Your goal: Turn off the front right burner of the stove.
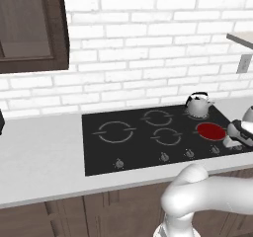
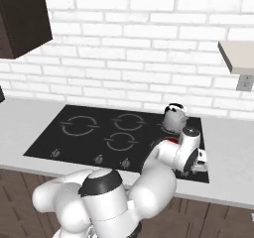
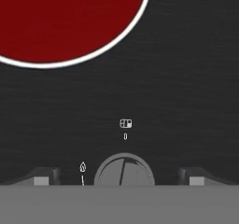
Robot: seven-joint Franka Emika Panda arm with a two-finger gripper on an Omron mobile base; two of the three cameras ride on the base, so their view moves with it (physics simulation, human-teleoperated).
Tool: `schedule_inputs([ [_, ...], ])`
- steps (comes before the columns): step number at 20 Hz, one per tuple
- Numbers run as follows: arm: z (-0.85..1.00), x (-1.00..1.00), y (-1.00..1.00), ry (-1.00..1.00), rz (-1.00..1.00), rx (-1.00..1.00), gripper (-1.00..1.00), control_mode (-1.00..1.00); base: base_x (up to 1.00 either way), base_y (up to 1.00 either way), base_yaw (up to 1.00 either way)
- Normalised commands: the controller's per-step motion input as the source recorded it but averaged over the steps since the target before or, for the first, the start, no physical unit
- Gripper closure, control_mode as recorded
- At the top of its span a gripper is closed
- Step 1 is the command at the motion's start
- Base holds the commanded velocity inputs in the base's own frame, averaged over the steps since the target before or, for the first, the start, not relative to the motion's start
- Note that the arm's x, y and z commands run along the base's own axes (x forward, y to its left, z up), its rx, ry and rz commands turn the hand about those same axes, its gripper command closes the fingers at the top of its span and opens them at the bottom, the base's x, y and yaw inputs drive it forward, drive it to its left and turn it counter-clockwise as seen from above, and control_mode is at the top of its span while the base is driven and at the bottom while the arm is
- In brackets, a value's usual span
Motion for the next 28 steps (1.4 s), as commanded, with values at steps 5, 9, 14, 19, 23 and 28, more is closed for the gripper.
schedule_inputs([
  [5, 0.00, 0.00, -0.07, 0.00, 0.00, 0.00, -1.00, -1.00, 0.00, 0.00, 0.00],
  [9, 0.00, 0.00, -0.10, 0.00, 0.00, 0.00, -1.00, -1.00, 0.00, 0.00, 0.00],
  [14, 0.00, 0.00, 0.00, 0.00, 0.00, 0.00, 1.00, -1.00, 0.00, 0.00, 0.00],
  [19, 0.00, 0.00, 0.00, 0.00, 0.00, 0.00, 1.00, -1.00, 0.00, 0.00, 0.00],
  [23, 0.00, -0.01, 0.00, 0.05, -0.10, 0.00, 1.00, -1.00, 0.00, 0.00, 0.00],
  [28, 0.00, 0.00, 0.00, 0.18, -0.37, 0.03, 1.00, -1.00, 0.00, 0.00, 0.00],
])
